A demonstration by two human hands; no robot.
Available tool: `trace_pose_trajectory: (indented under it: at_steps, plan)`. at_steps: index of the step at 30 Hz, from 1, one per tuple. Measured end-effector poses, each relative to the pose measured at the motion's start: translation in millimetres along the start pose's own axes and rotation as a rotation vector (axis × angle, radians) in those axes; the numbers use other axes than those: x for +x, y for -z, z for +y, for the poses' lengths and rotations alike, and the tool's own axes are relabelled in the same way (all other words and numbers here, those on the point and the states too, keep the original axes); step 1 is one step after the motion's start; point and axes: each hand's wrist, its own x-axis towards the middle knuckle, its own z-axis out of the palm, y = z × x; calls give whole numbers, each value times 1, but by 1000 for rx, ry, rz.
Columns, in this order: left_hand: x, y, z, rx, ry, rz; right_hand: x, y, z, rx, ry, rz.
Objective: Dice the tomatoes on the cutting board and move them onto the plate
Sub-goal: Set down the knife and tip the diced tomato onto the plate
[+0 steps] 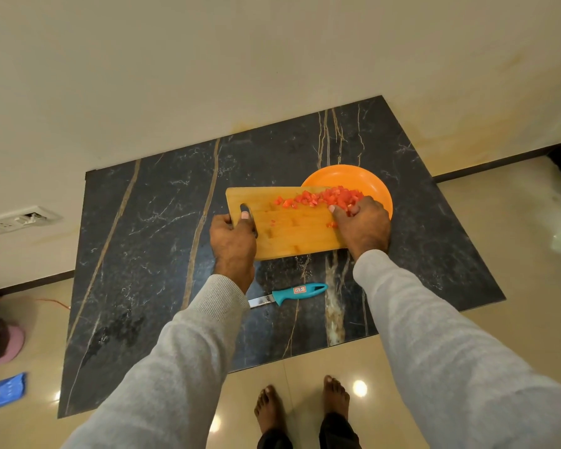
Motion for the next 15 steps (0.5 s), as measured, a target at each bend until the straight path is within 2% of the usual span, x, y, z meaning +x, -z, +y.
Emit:
trace_pose_trajectory:
  at_steps: [4,7,10,15]
  plan:
    - [-1,0,3,-4,-1,6,-1,5,-6,-14,-28,35]
    - [-3,-1,7,-16,13,-9,-22,4,-38,100,180,83]
    - [-8,-1,11,-34,5,-19,-48,-4,-80,110,348,25]
    - [-9,6,14,-55,6,-23,-48,-13,-106,-14,330,7]
